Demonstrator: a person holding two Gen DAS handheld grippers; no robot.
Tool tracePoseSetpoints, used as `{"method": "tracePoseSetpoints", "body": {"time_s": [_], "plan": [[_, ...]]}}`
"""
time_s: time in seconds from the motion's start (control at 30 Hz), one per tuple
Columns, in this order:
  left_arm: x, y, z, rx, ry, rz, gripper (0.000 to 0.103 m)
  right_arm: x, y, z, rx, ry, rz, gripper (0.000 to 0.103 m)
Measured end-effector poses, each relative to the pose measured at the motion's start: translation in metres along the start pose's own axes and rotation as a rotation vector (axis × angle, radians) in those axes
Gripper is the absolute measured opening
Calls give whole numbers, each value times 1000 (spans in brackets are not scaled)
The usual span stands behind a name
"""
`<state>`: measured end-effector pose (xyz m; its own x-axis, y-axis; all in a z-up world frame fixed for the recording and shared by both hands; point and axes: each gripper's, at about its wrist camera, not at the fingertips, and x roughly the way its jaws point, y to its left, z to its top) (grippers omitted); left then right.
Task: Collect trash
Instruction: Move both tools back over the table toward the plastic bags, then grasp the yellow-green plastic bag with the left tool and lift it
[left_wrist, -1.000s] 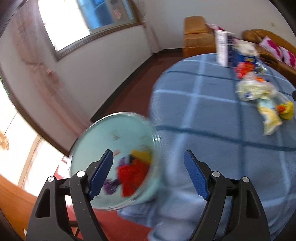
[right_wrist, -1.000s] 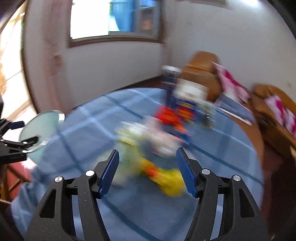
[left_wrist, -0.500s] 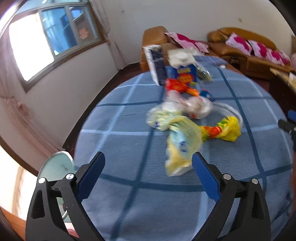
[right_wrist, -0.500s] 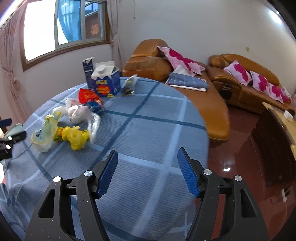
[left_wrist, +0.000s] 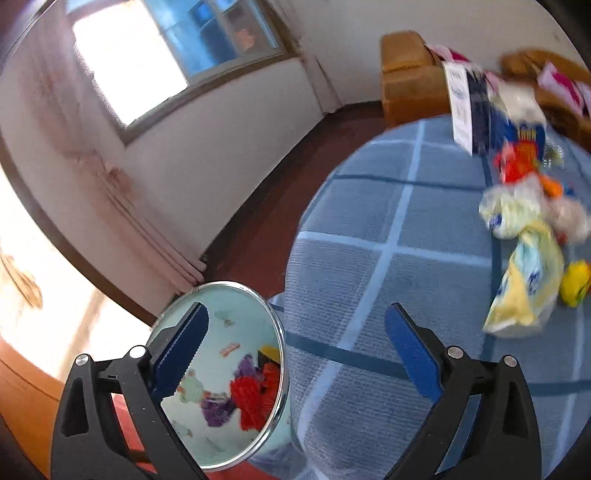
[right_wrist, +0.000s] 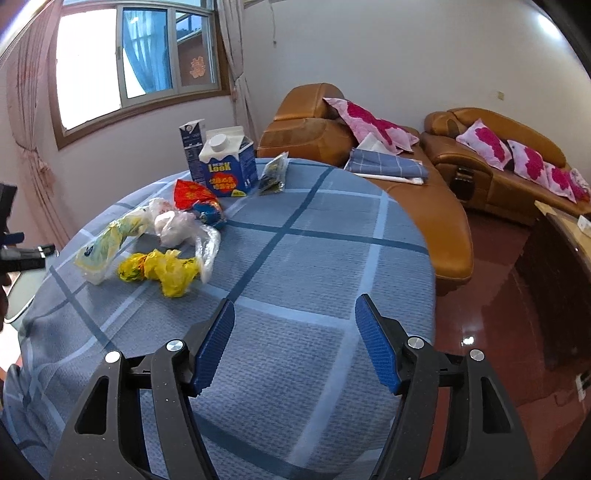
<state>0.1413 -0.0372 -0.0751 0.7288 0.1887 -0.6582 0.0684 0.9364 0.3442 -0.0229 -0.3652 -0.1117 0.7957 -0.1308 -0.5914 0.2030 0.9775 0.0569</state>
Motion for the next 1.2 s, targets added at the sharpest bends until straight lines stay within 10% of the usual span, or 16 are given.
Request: {"method": "tracePoseSetpoints", "body": {"time_s": [0.5,0.73,1.2], "plan": [[-5,-85,-1,-31,53,-209,95,2,-3,-7,20,8,1,68],[7,-95,-3,-10,72,-354,29,7,5,-10,6,21,14,68],[-22,-31,-18,118,-35,-290,22,7,24,21,8,-15,33,68]]}}
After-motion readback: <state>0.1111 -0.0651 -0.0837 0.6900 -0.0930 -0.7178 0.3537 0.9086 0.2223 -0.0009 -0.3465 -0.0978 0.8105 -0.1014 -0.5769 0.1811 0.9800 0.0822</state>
